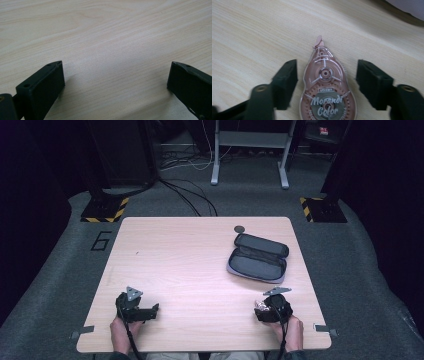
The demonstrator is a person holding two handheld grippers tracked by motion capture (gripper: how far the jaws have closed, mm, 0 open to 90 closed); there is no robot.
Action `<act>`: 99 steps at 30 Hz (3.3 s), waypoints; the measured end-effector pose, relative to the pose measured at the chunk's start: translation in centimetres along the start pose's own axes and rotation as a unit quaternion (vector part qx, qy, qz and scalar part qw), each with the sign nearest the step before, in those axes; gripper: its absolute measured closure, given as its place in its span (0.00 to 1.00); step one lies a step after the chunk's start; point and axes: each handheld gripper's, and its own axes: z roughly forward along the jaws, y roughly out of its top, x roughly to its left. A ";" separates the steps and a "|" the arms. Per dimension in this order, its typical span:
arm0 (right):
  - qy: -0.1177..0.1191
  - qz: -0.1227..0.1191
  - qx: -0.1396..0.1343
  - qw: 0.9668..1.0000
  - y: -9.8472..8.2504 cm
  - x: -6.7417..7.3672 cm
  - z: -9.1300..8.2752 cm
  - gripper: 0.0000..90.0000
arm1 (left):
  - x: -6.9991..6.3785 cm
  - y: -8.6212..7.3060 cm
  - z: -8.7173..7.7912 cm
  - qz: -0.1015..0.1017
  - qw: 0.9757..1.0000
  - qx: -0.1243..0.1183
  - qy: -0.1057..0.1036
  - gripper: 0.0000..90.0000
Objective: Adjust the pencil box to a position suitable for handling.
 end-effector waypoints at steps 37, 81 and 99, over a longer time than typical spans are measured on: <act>-0.023 0.122 -0.099 0.987 6.6 -11.3 -0.3 0.17 | 0.0 0.0 0.0 -0.001 1.000 0.000 0.000 0.01; -0.042 0.127 -0.076 0.988 8.6 -10.8 4.6 0.96 | 0.0 0.0 0.0 0.000 1.000 -0.001 0.001 0.01; 0.007 0.084 -0.077 0.993 9.7 -6.5 5.5 0.96 | 0.0 0.0 0.0 -0.001 1.000 0.000 0.000 0.01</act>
